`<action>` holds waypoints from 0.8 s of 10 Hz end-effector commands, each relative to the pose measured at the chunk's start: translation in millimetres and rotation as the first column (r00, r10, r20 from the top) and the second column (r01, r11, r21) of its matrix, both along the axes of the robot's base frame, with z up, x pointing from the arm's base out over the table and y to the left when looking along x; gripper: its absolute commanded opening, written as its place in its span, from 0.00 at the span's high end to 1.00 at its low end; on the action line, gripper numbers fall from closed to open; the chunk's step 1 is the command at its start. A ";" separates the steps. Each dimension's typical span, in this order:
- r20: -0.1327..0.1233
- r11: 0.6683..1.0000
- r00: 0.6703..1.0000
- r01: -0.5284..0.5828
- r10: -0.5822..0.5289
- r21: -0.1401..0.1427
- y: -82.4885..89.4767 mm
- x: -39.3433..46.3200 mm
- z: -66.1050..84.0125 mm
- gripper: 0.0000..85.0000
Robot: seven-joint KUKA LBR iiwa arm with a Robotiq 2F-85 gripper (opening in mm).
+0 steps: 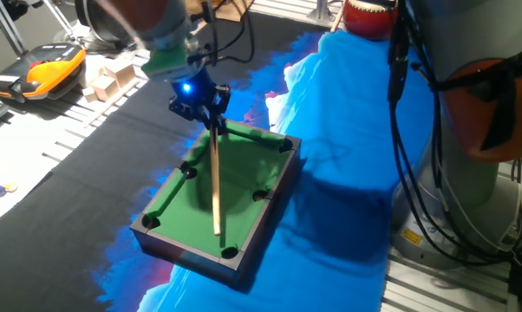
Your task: Hit the pool ball
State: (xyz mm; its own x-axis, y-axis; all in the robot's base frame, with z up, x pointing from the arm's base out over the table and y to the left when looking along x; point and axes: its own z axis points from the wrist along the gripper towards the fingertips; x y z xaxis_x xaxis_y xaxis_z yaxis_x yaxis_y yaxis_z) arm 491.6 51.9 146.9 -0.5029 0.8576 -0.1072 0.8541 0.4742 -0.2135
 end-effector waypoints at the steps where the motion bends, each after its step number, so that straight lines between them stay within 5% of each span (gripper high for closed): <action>1: -0.006 1.000 1.000 -0.003 0.003 -0.025 -0.5 0.7 -1.4 1.00; 4: -0.001 0.999 0.999 -0.032 0.032 -0.033 -13.3 4.9 -12.4 1.00; 7: 0.007 0.999 0.999 -0.035 0.035 -0.008 -15.2 6.4 -16.0 1.00; 8: 0.003 0.999 0.999 -0.032 0.032 -0.019 -15.3 6.1 -16.8 0.80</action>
State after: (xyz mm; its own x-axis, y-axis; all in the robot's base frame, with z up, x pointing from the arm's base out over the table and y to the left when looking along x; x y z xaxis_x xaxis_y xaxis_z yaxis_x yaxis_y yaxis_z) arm 497.6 36.1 129.5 -0.5329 0.8370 -0.1241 0.8372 0.5002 -0.2210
